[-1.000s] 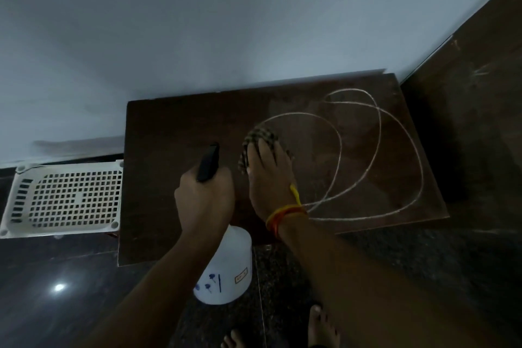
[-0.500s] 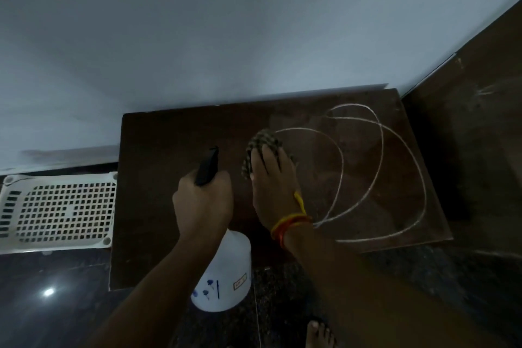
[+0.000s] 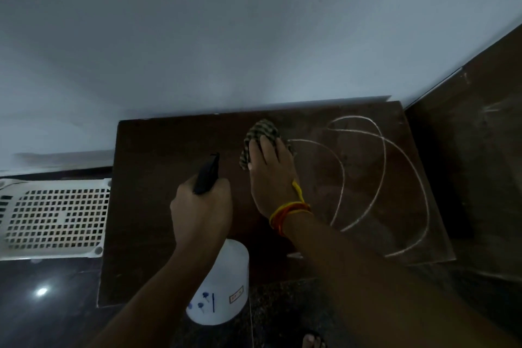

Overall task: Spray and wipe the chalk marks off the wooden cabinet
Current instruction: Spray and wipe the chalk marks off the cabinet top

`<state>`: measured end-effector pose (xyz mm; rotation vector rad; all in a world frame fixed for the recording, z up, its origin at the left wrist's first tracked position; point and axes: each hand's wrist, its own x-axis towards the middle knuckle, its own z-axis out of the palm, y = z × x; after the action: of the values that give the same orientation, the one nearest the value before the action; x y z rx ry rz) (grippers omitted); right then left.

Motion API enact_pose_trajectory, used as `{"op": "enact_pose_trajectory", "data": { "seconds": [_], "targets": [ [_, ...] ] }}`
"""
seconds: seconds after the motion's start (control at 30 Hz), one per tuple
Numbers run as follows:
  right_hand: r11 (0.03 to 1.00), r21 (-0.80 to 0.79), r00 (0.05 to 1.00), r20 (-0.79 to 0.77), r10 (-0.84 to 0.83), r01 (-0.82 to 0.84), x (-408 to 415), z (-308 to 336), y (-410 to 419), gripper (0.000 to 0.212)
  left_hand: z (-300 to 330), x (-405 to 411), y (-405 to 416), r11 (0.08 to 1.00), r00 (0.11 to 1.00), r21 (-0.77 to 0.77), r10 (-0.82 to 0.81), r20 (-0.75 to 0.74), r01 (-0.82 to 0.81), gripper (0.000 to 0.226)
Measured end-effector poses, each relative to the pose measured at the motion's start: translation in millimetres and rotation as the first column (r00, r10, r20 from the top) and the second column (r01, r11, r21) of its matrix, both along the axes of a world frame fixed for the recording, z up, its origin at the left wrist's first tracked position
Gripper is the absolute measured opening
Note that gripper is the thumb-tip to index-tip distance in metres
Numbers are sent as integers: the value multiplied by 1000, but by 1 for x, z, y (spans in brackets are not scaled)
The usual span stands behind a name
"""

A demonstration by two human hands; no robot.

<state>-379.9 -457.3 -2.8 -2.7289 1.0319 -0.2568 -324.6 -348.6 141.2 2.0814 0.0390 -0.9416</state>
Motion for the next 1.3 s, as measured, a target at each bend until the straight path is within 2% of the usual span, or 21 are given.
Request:
{"op": "enact_pose_trajectory", "data": {
  "seconds": [0.1, 0.17, 0.23, 0.53, 0.73, 0.9, 1.0, 1.1, 1.23, 1.3],
  "targets": [
    [1000, 9, 998, 61, -13, 12, 23, 0, -30, 45, -1, -1, -1, 1000, 1000, -4, 1, 10, -1, 14],
    [997, 79, 999, 44, 10, -13, 31, 2, -42, 46, 0, -2, -3, 1000, 1000, -6, 15, 22, -15, 20],
    [997, 79, 999, 27, 23, -25, 27, 2, -40, 47, 1, -4, -3, 1000, 999, -1, 29, 32, -29, 24],
    [992, 123, 994, -92, 55, -43, -60, 14, 53, 52, 15, -26, 8, 997, 997, 19, 71, 42, -72, 24],
    [992, 123, 997, -66, 47, -38, -98, 18, 89, 50, 18, -50, 19, 998, 995, 24, 61, 81, -64, 15],
    [988, 128, 996, -15, 88, -85, -129, 19, 113, 64, 26, -74, 26, 996, 991, 18, 80, 111, -83, 18],
    [989, 102, 994, 22, 103, -104, -139, 18, 115, 62, 28, -91, 31, 998, 993, 6, 58, 104, -59, 15],
    [989, 81, 991, 60, 119, -124, -150, 19, 117, 43, 28, -105, 32, 1000, 992, -11, 2, 129, -1, 14],
    [977, 64, 977, 81, 196, -201, -178, 13, 121, 44, 30, -123, 28, 994, 980, -55, -82, 181, 93, 12],
    [991, 28, 986, 115, 124, -128, -194, 15, 111, 61, 30, -129, 25, 990, 977, -76, -105, 188, 121, 11]
  ]
}}
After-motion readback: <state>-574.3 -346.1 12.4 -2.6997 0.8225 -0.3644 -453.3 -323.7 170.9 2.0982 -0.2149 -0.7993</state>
